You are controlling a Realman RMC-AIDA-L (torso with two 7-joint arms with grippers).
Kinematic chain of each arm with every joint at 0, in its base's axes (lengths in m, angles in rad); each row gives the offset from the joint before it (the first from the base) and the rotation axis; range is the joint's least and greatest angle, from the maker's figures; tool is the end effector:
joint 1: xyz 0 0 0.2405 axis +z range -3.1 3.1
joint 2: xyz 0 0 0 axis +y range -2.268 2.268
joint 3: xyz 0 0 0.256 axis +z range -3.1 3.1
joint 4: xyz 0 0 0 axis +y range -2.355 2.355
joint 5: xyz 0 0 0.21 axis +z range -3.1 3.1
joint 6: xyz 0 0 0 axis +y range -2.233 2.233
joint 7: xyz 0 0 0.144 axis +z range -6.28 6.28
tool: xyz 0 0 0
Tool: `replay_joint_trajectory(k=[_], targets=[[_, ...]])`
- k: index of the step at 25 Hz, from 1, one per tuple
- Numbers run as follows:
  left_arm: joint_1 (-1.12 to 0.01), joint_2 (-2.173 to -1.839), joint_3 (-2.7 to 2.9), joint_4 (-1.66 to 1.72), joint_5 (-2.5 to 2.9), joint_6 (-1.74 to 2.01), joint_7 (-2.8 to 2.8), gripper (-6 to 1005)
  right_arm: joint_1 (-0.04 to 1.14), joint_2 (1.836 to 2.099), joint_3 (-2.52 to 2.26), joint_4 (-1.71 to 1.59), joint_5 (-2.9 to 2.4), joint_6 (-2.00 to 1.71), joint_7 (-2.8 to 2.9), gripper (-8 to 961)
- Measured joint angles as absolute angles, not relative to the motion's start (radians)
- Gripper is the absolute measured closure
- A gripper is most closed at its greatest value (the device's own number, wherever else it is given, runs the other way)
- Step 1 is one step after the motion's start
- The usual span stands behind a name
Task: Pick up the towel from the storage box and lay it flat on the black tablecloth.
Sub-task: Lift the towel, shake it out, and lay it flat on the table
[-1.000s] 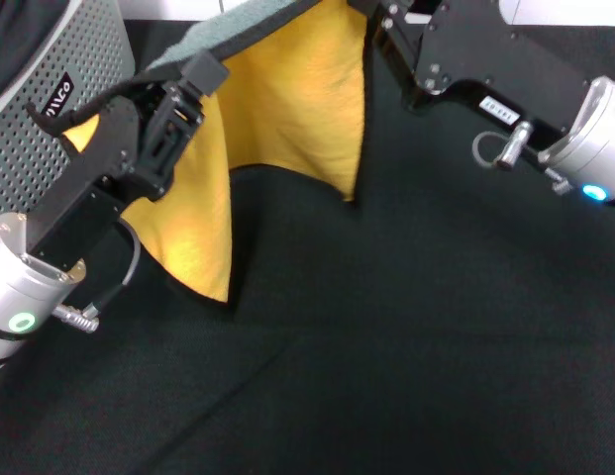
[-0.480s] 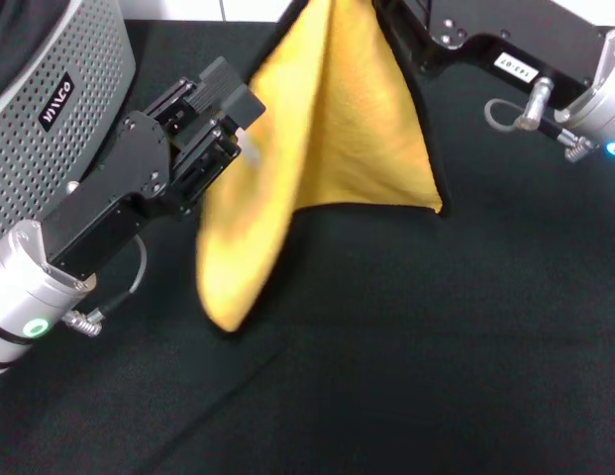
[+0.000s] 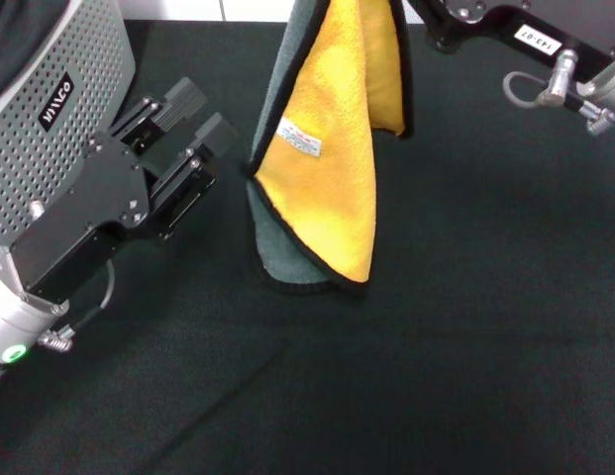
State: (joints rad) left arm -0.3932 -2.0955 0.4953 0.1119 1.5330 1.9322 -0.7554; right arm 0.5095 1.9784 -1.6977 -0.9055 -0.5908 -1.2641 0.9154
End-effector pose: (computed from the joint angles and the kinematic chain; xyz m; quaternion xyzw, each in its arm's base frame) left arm -0.2607 0.2481 -0.0046 -0.7660 -0.1348 -0.5718 0.2609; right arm 0.0948 0.3484 0.0116 -0.8336 -0.0516 0.5179 0.1851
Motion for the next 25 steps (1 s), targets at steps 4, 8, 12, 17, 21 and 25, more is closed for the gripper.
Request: replay_joint_trajectory(k=[4,8,12,17,21,25], targets=[[-0.385,-2.095,0.498,0.113,1.539,1.923,-0.658,468,0.509,1.985,-1.648,-0.933,-0.648,-1.268,0.943,942],[-0.381,-2.094,0.515,0.132,1.541,1.899,-0.569,469,0.515,1.985,-1.609,-0.955,-0.678,-1.294,0.949,942],[-0.384,-2.093,0.543,0.136,1.543,1.866,-0.536,470,0.520,1.979,-1.559,-0.958,-0.682,-1.358,0.959,941],[-0.399,-2.091,0.590,0.146,1.553,1.825,-0.533,471,0.521,1.981,-1.490,-0.954,-0.683,-1.430,0.981,941],[-0.416,-2.090,0.636,0.160,1.558,1.799,-0.554,471,0.526,1.979,-1.450,-0.953,-0.683,-1.467,1.002,941],[-0.441,-2.085,0.689,0.166,1.563,1.798,-0.619,472,0.533,1.978,-1.440,-0.955,-0.683,-1.476,1.008,940]])
